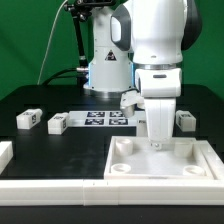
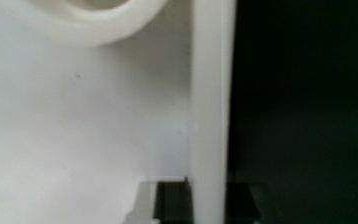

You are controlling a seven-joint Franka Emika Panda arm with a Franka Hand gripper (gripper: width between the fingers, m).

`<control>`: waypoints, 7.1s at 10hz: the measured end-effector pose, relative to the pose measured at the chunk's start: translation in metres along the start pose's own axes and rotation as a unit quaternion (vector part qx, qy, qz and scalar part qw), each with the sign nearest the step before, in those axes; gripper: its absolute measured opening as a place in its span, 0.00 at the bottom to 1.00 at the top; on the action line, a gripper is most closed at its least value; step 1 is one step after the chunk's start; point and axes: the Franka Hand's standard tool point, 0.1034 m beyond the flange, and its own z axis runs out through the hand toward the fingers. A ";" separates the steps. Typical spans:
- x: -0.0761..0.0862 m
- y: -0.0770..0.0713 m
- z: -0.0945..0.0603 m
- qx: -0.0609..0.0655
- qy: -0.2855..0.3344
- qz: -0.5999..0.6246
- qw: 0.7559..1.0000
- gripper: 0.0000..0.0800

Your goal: Assemble one leg

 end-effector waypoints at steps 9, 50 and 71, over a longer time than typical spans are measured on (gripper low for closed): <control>-0.001 0.004 0.000 0.012 -0.013 -0.025 1.000 0.47; 0.071 -0.115 -0.017 0.240 -0.312 0.615 0.684 0.81; 0.075 -0.139 0.000 0.274 -0.336 0.592 0.679 0.36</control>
Offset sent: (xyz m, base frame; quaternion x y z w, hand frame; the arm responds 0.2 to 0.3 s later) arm 0.0180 0.0073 -0.0025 -0.0055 -0.0141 -0.0910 0.9957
